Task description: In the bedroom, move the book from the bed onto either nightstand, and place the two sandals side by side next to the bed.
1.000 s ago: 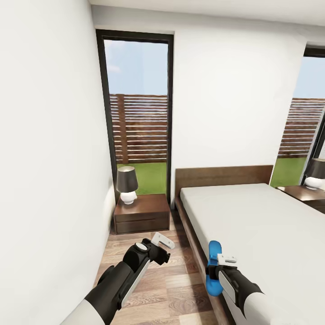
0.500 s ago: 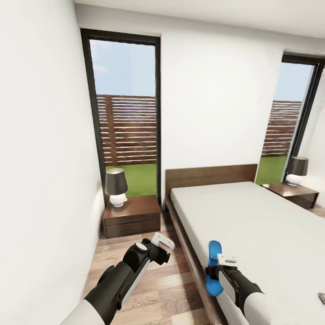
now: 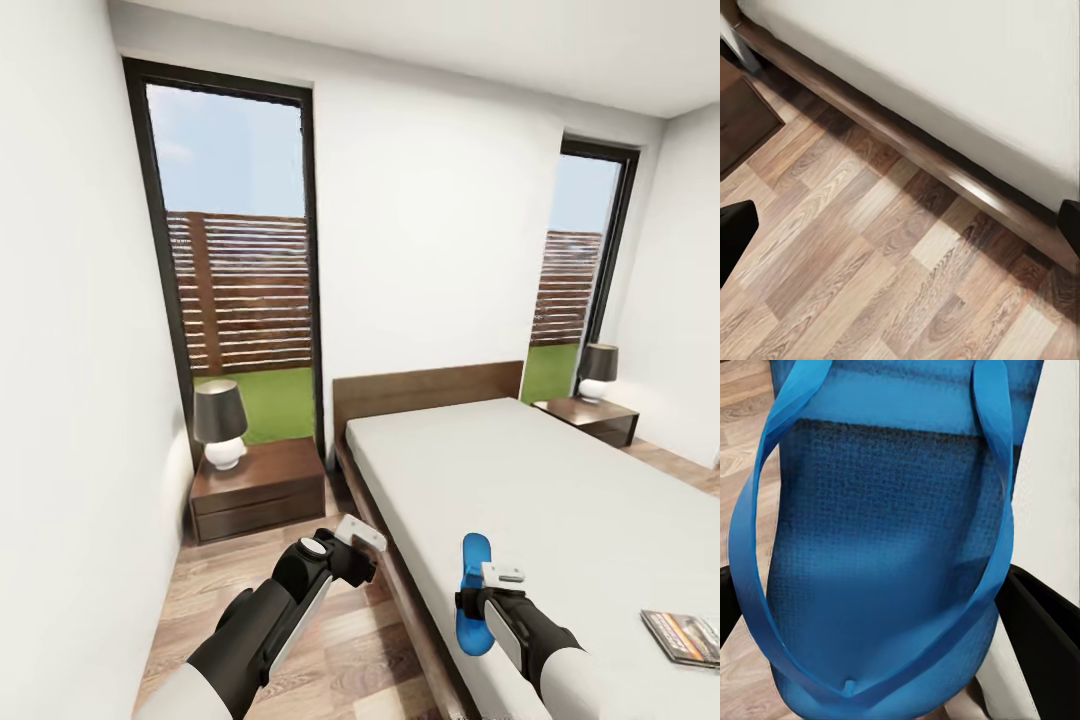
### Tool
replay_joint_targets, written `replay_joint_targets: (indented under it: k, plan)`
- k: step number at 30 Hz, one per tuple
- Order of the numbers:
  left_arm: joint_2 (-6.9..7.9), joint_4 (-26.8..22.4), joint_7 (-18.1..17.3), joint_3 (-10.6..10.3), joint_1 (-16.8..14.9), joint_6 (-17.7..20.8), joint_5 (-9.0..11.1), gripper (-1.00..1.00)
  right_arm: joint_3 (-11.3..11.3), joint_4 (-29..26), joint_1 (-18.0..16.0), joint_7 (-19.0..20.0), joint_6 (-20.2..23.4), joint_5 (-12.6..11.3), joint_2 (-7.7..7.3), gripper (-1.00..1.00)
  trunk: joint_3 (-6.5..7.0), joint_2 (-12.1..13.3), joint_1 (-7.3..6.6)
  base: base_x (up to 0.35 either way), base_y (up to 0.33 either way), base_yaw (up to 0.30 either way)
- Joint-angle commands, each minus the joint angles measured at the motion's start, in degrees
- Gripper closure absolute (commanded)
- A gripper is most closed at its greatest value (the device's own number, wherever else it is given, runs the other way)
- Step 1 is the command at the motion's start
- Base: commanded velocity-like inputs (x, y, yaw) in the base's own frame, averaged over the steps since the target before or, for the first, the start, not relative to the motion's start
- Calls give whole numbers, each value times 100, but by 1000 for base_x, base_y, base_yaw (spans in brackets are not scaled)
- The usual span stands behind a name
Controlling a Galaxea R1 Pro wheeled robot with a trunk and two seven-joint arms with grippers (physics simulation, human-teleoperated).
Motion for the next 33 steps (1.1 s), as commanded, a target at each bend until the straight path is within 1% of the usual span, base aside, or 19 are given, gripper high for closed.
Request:
replay_joint_targets:
  k: [1, 33]
  plan:
    - [1, -5, -11, -1, -2, 26, 1, -100, 1, -7, 0, -29, 23, -59, 1, 100, 2, -5, 2, -1, 0, -250]
    - [1, -3, -5, -1, -2, 26, 0, -100, 1, -11, 0, -29, 23, -59, 3, 100, 157, -5, 2, 0, 0, -255]
